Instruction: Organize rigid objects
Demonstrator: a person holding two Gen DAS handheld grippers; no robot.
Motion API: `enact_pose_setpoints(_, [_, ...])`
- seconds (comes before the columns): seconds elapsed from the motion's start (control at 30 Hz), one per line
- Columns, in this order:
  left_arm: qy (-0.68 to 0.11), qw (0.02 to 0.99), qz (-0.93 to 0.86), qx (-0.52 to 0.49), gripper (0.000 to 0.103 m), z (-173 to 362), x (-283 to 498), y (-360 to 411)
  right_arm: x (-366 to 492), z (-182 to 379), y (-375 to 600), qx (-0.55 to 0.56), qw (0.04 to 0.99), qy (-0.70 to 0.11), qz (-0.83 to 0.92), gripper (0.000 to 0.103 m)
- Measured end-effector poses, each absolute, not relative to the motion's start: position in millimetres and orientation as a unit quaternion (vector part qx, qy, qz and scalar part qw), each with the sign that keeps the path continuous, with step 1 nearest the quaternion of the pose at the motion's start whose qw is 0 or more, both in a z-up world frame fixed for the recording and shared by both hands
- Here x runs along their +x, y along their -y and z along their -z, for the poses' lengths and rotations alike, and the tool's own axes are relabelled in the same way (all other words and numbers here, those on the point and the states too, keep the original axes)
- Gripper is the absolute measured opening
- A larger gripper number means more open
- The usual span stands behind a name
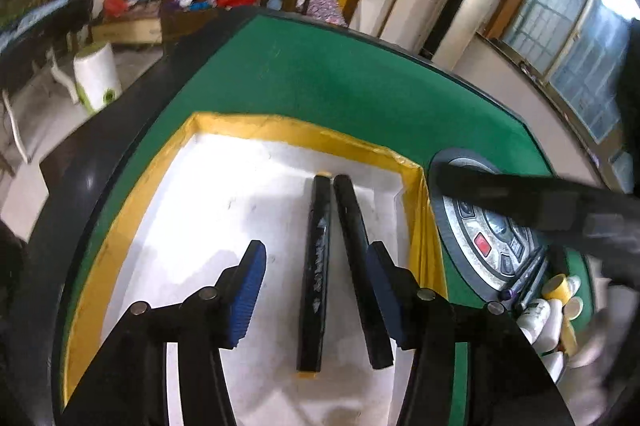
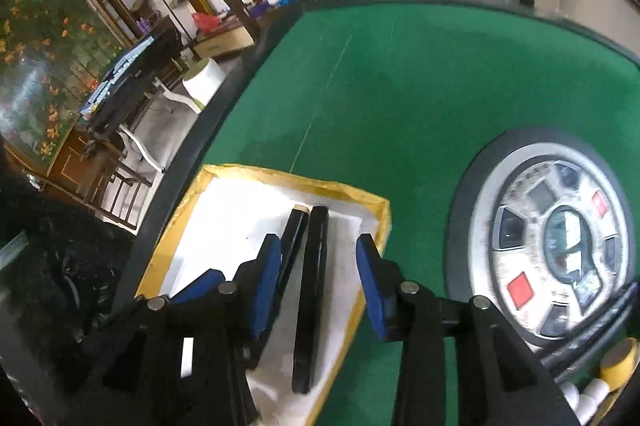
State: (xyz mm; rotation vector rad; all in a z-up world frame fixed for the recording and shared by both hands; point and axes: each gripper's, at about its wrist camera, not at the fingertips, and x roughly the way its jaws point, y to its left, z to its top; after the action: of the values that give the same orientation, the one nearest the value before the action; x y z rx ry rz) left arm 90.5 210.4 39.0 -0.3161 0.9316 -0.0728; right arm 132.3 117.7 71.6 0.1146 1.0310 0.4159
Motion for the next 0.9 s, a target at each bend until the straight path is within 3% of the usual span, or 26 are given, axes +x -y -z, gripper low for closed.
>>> enact_pose_setpoints(0.27, [-0.447, 0.872, 0.038, -0.194, 0.056, -36.9, 67.5, -213.9, 39.6, -195.9, -8.1, 0.030, 0.893, -0.412, -0.176, 0.038])
enact_pose_setpoints(0.4, [-0.384, 0.891, 0.084, -0.226, 0.056, -95.7, 19.4, -200.6, -31.8, -284.7, 57.8, 0.061, 0.917, -0.362, -0.156, 0.043])
enact_pose_setpoints(0.67, [-0.216, 0.944, 0.191, -0.164, 0.058, -339.4, -147.7, -154.8, -171.3, -461.7, 118.1, 0.015, 0.964, -0.254, -0.072, 0.045])
enact_pose_setpoints(0.83, [-0.095, 0.992, 0.065, -0.059, 0.077, -504.8, -224.9, -149.4, -250.4, -599.9, 139.2, -0.027, 0.987, -0.151, 0.047, 0.047])
enact_pose_setpoints(0.9, [-0.053, 0.998, -0.016, -0.016, 0.087, -559.0, -245.4, -151.2, -275.2, -645.1, 146.1, -0.039, 0.989, -0.114, 0.090, 0.058])
